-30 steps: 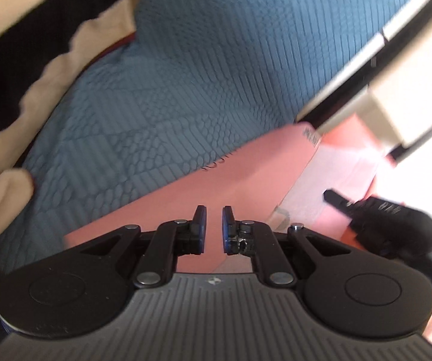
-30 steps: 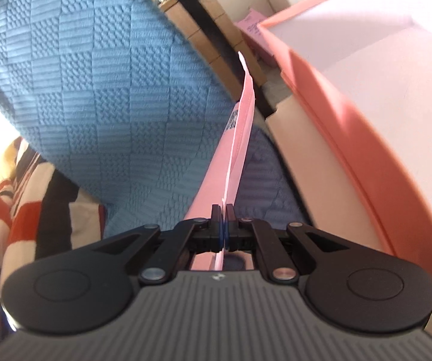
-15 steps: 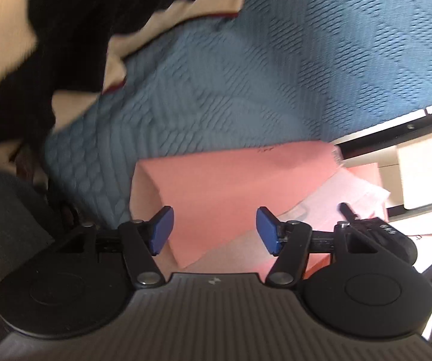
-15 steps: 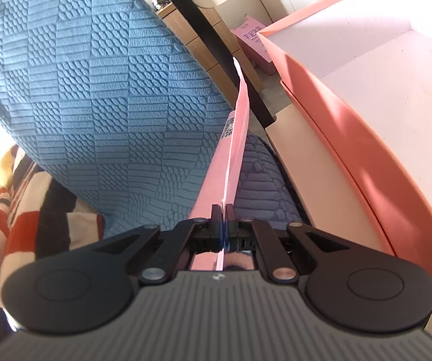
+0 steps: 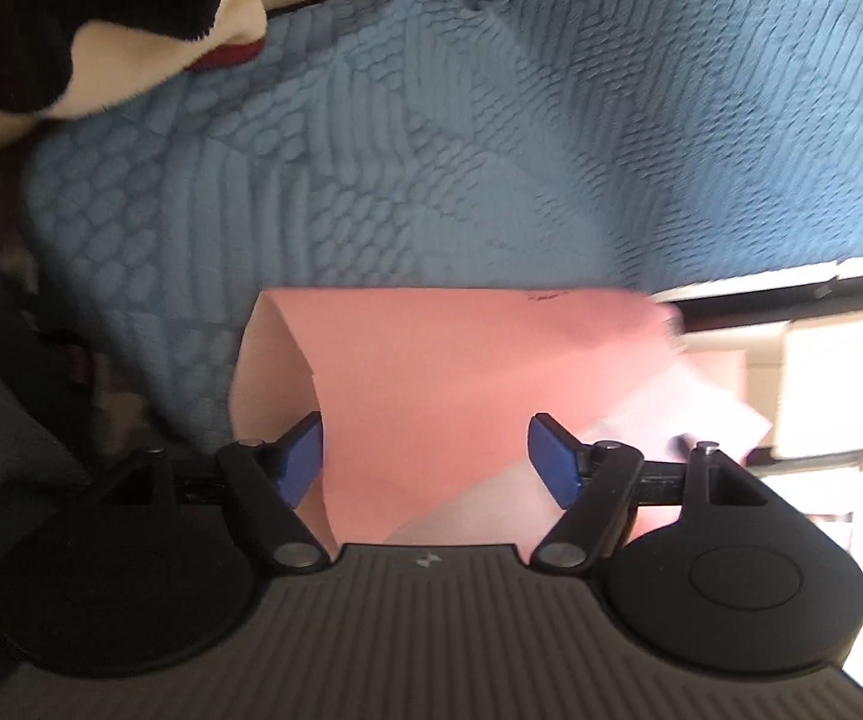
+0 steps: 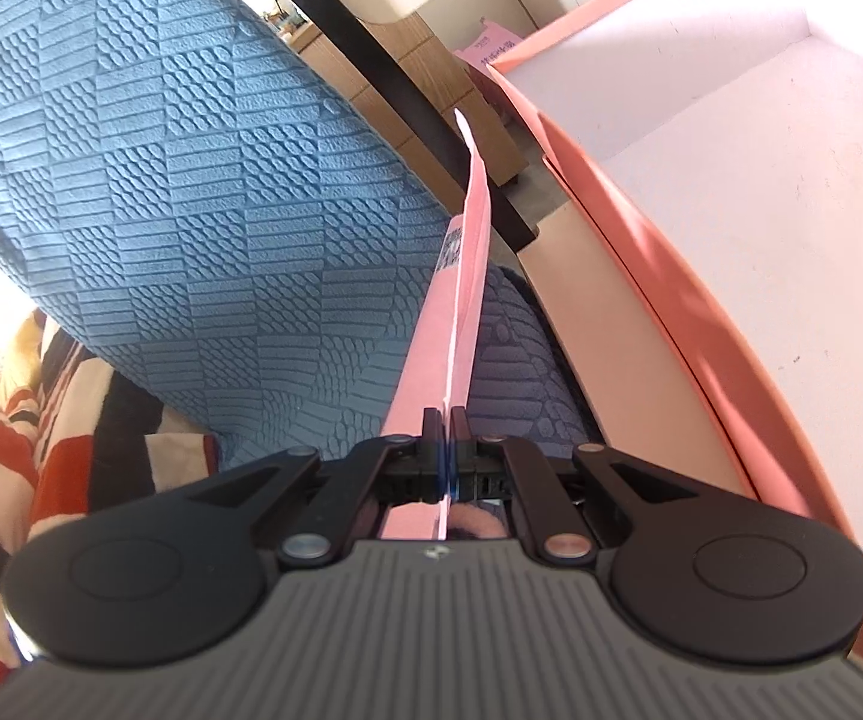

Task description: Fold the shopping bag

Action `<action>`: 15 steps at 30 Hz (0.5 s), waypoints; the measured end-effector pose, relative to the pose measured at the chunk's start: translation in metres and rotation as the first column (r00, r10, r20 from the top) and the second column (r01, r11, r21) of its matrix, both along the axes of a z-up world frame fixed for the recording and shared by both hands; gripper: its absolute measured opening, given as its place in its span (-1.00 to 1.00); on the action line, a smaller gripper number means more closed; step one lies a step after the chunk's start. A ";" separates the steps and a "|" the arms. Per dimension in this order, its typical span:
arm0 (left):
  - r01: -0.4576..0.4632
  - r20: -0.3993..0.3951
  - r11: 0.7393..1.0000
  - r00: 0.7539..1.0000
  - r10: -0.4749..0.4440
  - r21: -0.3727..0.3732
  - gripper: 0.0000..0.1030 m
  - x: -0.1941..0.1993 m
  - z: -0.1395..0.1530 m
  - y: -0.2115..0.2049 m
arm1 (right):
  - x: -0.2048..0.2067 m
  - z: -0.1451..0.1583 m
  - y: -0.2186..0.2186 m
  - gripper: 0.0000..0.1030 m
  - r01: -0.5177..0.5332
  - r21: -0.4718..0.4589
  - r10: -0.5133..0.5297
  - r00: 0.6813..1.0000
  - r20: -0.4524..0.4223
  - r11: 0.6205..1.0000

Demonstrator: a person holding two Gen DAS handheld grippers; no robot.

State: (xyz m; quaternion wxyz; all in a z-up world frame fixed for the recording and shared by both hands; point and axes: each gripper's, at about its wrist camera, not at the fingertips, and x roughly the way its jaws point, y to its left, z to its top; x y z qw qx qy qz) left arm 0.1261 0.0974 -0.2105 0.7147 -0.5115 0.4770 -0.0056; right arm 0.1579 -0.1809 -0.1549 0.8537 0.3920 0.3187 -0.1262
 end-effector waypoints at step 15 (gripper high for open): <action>-0.103 0.311 0.994 0.944 0.109 -0.035 0.54 0.015 0.034 0.026 | 0.011 -0.002 0.012 -0.91 -0.077 -0.030 0.075 0.996 -0.053 0.997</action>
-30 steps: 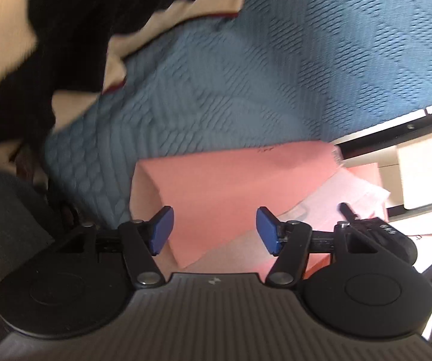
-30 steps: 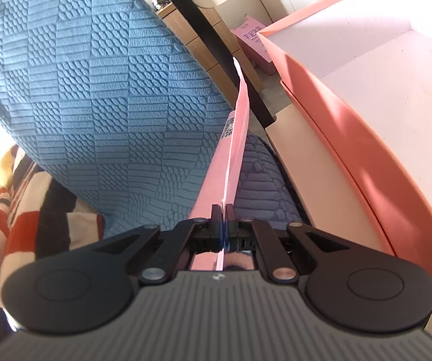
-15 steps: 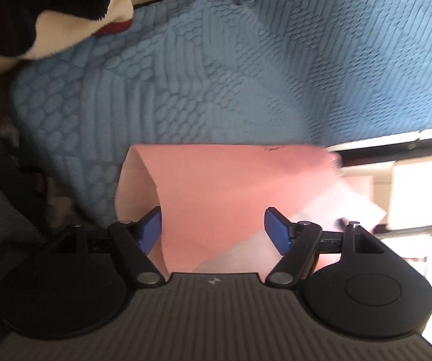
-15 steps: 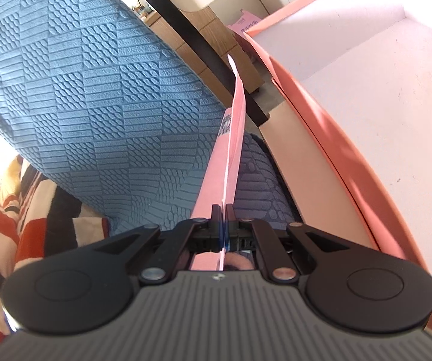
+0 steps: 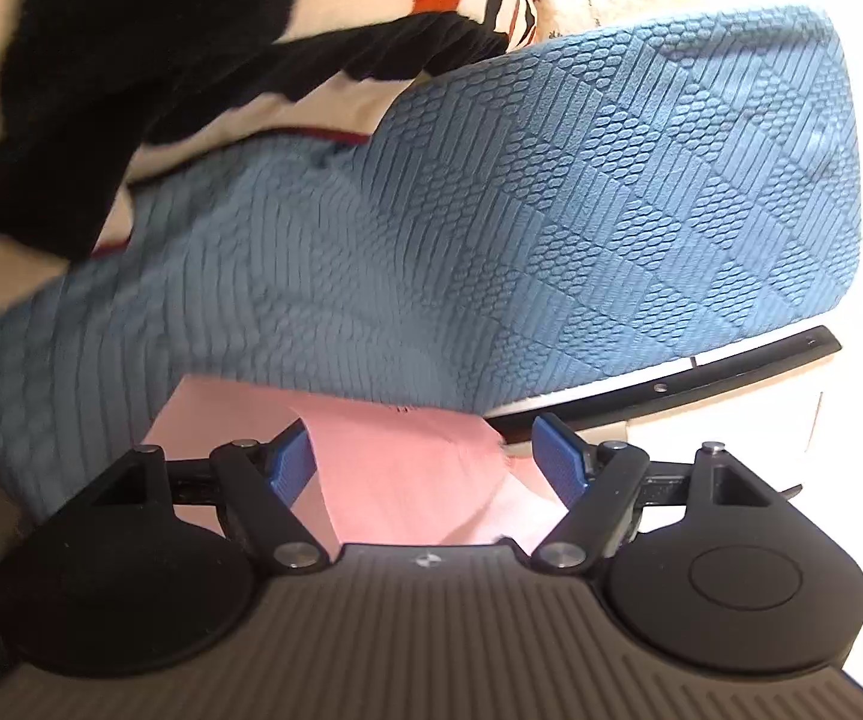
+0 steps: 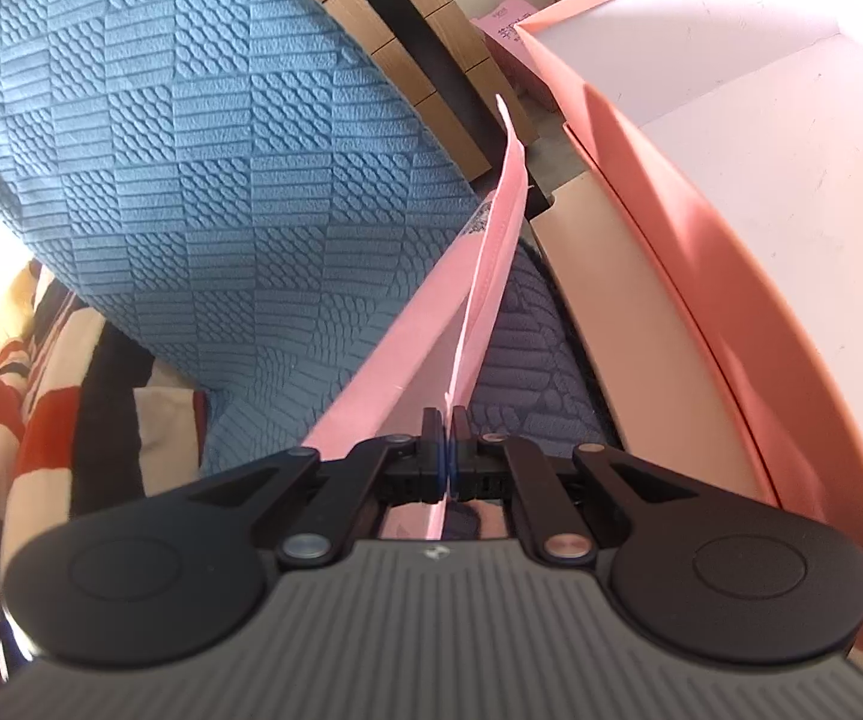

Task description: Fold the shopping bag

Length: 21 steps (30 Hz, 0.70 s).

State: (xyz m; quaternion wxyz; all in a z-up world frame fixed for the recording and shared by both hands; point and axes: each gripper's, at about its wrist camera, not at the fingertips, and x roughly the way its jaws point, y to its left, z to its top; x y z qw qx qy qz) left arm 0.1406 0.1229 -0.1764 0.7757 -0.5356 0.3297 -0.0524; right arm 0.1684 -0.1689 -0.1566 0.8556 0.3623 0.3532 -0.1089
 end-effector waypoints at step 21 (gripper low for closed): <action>0.153 -0.075 0.833 0.988 -0.133 0.531 0.52 0.123 -0.003 -0.029 | 0.007 -0.015 0.000 -0.91 -0.030 -0.030 0.028 0.998 -0.063 0.999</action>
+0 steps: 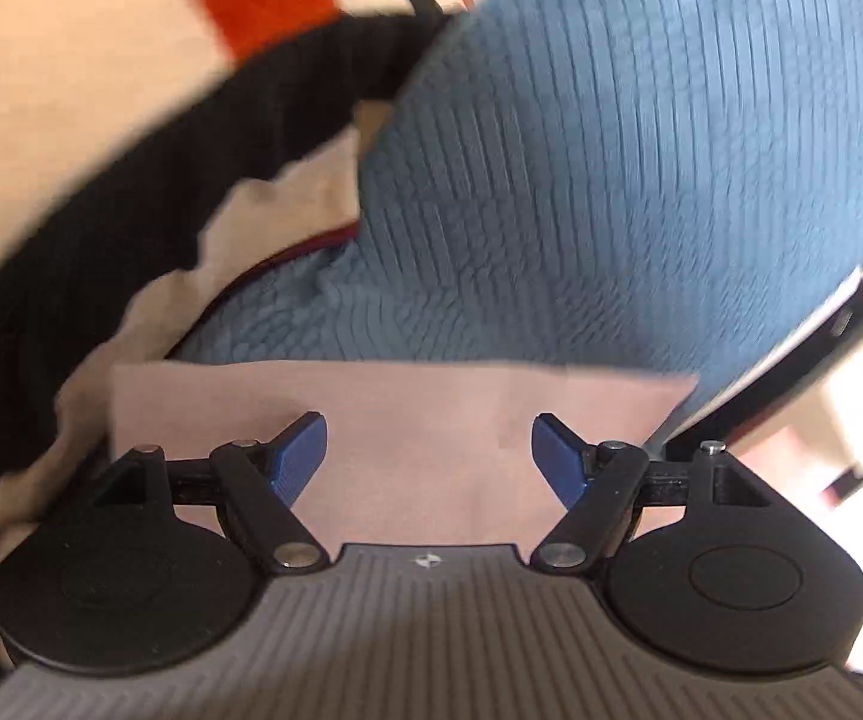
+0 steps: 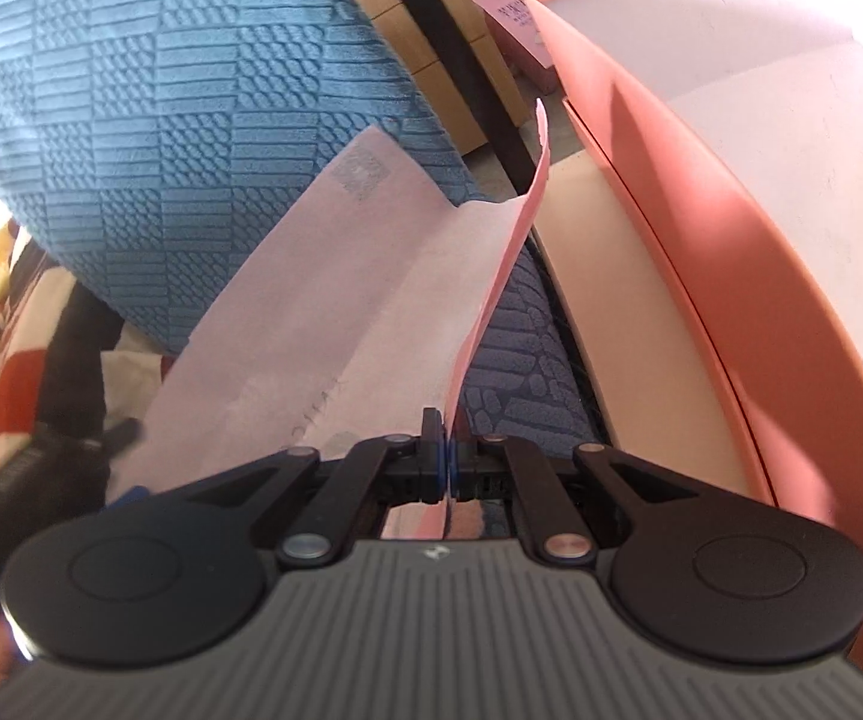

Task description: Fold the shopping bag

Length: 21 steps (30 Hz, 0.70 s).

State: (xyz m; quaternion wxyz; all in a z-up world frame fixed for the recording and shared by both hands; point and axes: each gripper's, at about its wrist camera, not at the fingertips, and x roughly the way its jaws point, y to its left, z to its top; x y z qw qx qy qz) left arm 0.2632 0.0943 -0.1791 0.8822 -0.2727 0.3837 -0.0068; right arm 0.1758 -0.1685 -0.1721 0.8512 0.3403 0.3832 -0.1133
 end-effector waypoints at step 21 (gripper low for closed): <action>0.207 -0.126 0.978 0.972 -0.200 0.042 -0.45 0.012 -0.015 -0.023 | 0.037 0.012 -0.013 -0.91 -0.048 -0.038 0.050 0.997 0.061 0.998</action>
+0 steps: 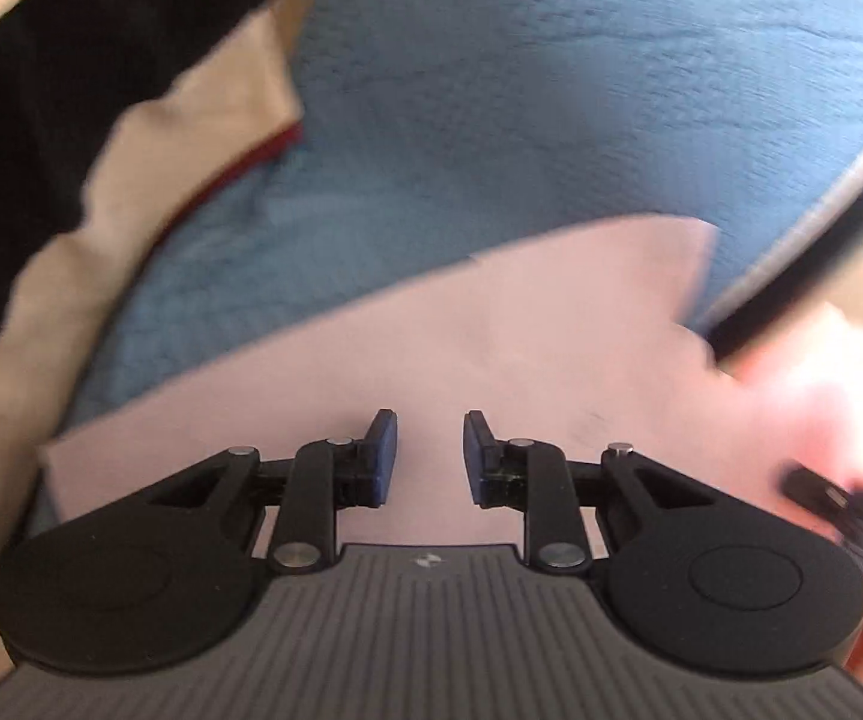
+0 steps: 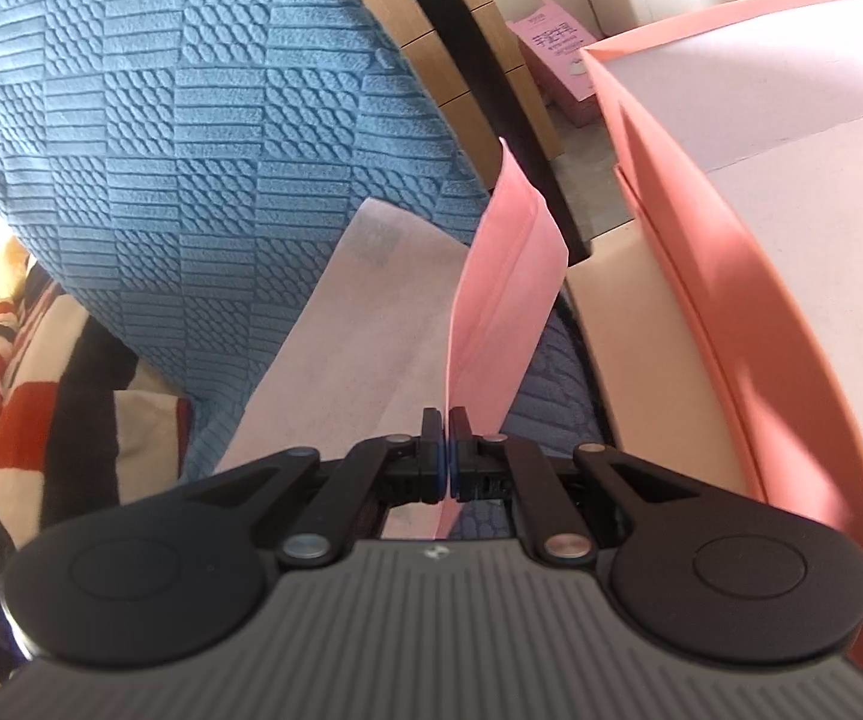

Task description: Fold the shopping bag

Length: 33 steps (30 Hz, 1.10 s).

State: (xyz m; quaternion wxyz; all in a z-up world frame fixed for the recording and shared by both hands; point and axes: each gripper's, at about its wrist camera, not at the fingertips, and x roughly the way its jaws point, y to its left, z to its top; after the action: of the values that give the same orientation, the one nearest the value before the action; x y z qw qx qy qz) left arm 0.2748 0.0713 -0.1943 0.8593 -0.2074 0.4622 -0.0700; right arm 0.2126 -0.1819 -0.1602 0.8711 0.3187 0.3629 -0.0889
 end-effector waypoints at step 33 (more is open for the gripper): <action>0.588 0.135 0.807 0.805 -0.577 -0.057 -0.43 -0.039 0.028 -0.100 | 0.010 -0.013 -0.006 -0.86 0.023 0.068 -0.018 0.997 -0.074 0.997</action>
State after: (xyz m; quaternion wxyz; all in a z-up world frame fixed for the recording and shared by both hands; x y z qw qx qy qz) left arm 0.2362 -0.0284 -0.1666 0.8097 -0.0923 0.4512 -0.3638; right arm 0.2229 -0.1879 -0.1732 0.8446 0.3488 0.3945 -0.0967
